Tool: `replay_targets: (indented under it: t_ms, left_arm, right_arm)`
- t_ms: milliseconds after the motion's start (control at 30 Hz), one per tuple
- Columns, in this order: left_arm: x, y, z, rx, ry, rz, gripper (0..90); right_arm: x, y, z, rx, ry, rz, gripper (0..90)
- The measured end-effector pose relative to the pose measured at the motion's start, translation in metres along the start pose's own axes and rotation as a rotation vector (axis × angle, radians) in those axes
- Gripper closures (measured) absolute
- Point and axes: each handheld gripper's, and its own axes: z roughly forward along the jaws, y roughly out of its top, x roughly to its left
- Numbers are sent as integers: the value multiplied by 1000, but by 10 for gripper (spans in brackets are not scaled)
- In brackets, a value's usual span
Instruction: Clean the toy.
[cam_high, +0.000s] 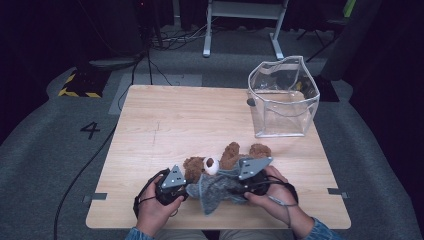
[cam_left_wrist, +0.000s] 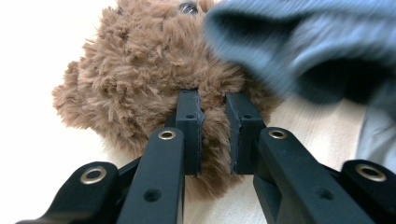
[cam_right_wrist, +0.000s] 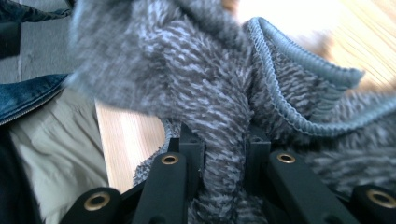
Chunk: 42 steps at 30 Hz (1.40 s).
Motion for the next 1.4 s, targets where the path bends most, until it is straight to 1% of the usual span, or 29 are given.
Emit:
replay_targets:
  t_ms: [33, 67, 100, 167, 233, 300, 333, 367, 400, 467, 533, 633, 733, 833, 900, 933, 967, 1000, 1033, 1067, 1100, 1133, 1200, 1233, 1267, 1300, 1333, 1367, 1400]
  left_arm:
    - [0, 0, 0, 0, 0, 0, 774]
    - [0, 0, 1, 2, -5, -3, 774]
    - [0, 0, 1, 1, -8, -17, 774]
    - [0, 1, 1, 0, -7, -24, 774]
    - [1, 1, 1, 2, -5, -23, 774]
    - [1, 1, 2, -3, -6, -31, 773]
    - [1, 2, 2, -6, -4, -32, 773]
    - [1, 2, 1, -8, -1, -31, 773]
    - [3, 1, 2, -10, -10, -37, 773]
    - [3, 1, 2, -12, -12, -38, 773]
    - [3, 1, 2, -15, -14, -42, 773]
    - [3, 1, 2, -18, -14, -39, 772]
    - [2, 1, 2, -15, -12, -41, 771]
    - [1, 1, 2, -18, -12, -44, 770]
    - [2, 1, 1, -14, -13, -39, 769]
    - [1, 1, 1, -13, -13, -42, 770]
    - [1, 0, 1, -11, -15, -42, 770]
    - [0, 0, 1, -4, -14, -36, 771]
    - [-1, 0, 1, 2, -10, -26, 771]
    - [-2, -1, 1, 3, -8, -20, 772]
    - [-2, -1, 1, 3, -8, -20, 773]
    - [-4, -1, 1, 9, -5, -25, 773]
    - [-7, -2, 1, 23, -7, -6, 774]
    - [-8, -2, 1, 29, -3, 0, 775]
    - [-9, -2, 0, 31, 0, 6, 776]
    - [-10, -3, 0, 35, -1, 7, 776]
    - [-10, -3, 0, 37, -4, 8, 776]
    - [-11, -3, 0, 37, 1, 6, 776]
    - [-11, -3, -1, 36, -2, 9, 775]
  right_arm:
    - [0, 0, 0, 0, 0, 0, 765]
    - [-1, -5, -6, -4, -8, 23, 766]
    - [-4, -12, -13, -15, -20, 32, 766]
    - [-10, -36, -32, -26, -50, 86, 767]
    - [-11, -41, -35, -32, -54, 103, 767]
    - [-13, -55, -44, -24, -71, 125, 768]
    - [-15, -66, -51, -9, -94, 136, 768]
    - [-15, -66, -51, -9, -94, 136, 768]
    - [-17, -77, -57, 10, -130, 145, 768]
    - [-19, -83, -60, 16, -140, 156, 768]
    - [-28, -101, -67, 22, -164, 209, 767]
    - [-32, -109, -69, 31, -182, 223, 767]
    - [-40, -122, -71, 57, -208, 256, 765]
    - [-46, -132, -78, 99, -254, 273, 763]
    - [-52, -138, -90, 115, -283, 290, 762]
    - [-55, -139, -108, 96, -319, 310, 761]
    - [-55, -139, -108, 96, -319, 310, 761]
    - [-56, -138, -117, 80, -331, 312, 761]
    - [-55, -133, -131, 45, -347, 313, 761]
    - [-53, -119, -149, -19, -358, 294, 759]
    - [-53, -119, -149, -19, -358, 294, 759]
    - [-53, -113, -155, -45, -358, 279, 757]
    - [-51, -91, -162, -123, -343, 245, 754]
    - [-52, -80, -161, -159, -328, 228, 752]
    - [-53, -59, -152, -221, -285, 208, 749]
    - [-54, -47, -143, -235, -261, 193, 748]
    - [-54, -47, -143, -235, -261, 193, 748]
    - [-54, -39, -135, -238, -244, 181, 746]
    - [-54, -25, -120, -239, -220, 160, 745]
